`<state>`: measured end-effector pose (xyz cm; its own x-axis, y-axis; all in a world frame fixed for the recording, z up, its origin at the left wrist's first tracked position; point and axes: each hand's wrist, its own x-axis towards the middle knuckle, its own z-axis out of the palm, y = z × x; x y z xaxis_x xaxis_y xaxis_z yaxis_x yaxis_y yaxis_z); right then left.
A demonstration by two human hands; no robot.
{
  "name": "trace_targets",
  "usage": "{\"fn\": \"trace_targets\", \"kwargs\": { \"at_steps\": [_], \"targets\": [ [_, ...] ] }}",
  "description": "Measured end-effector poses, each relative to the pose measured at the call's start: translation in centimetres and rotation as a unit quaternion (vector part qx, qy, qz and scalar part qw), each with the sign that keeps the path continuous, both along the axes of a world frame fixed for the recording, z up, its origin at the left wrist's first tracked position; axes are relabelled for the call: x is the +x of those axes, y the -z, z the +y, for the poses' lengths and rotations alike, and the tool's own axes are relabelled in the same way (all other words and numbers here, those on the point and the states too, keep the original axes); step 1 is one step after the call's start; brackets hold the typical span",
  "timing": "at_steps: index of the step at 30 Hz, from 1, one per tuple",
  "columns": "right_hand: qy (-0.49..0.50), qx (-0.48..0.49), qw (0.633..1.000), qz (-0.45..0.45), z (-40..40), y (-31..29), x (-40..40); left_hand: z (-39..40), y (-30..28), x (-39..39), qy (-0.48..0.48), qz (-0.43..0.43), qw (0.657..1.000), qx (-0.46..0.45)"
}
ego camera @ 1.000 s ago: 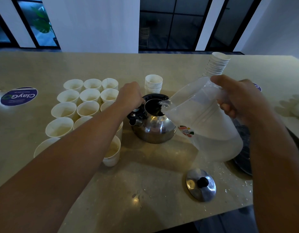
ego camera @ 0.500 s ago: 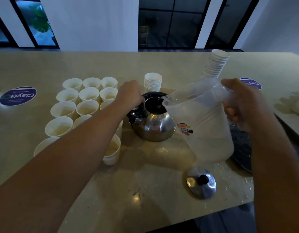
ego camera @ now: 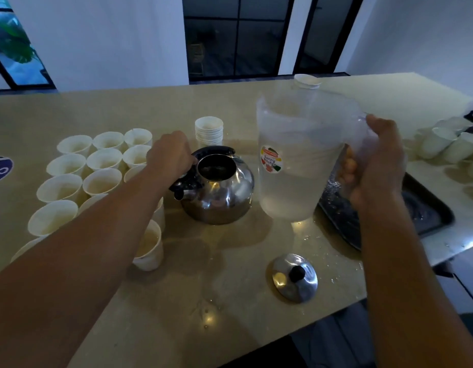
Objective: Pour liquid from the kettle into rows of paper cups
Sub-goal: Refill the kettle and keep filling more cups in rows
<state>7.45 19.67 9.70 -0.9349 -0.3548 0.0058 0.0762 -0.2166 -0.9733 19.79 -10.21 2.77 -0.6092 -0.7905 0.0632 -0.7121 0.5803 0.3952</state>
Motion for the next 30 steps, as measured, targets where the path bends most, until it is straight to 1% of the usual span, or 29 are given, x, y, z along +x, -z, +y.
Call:
{"fn": "trace_targets", "kwargs": {
  "at_steps": [3,5,9,11,14,17,20,21,24,27,30],
  "targets": [
    [0.042,-0.061,0.997,0.002,0.9,0.4,-0.3,-0.1,0.0,0.0,-0.007,-0.011,1.0,-0.006],
    [0.08,-0.096,0.992,0.025,1.8,0.6,-0.8,-0.2,0.1,-0.1,-0.012,-0.017,1.0,-0.011],
    [0.154,-0.112,0.98,0.052,3.2,0.7,-2.0,-0.2,0.1,-0.5,-0.025,-0.014,1.0,-0.01],
    [0.18,-0.098,0.976,0.069,4.1,0.9,-2.5,-0.1,0.0,-0.5,-0.03,-0.011,0.999,-0.005],
    [0.2,-0.047,0.973,0.109,4.9,1.5,-2.7,-0.1,0.1,-0.6,-0.031,-0.01,0.999,-0.009],
    [0.234,-0.067,0.965,0.101,5.2,2.0,-3.0,-0.1,0.0,-0.6,-0.03,-0.01,0.999,-0.009],
    [0.253,0.022,0.962,0.097,6.2,3.2,-3.1,-0.1,0.0,-0.5,-0.025,-0.01,1.0,-0.007],
    [0.264,0.033,0.959,0.094,6.6,3.6,-3.3,-0.1,0.0,-0.5,-0.024,-0.011,1.0,-0.008],
    [0.284,0.031,0.955,0.084,7.0,4.1,-3.8,-0.1,-0.1,-0.5,-0.017,-0.015,1.0,-0.006],
    [0.272,0.033,0.959,0.076,7.0,4.8,-4.3,-0.1,-0.3,-0.5,-0.015,-0.013,1.0,0.001],
    [0.29,-0.015,0.955,0.065,6.1,5.6,-4.8,0.0,-0.5,-0.6,-0.016,-0.011,1.0,0.005]
  ]
}}
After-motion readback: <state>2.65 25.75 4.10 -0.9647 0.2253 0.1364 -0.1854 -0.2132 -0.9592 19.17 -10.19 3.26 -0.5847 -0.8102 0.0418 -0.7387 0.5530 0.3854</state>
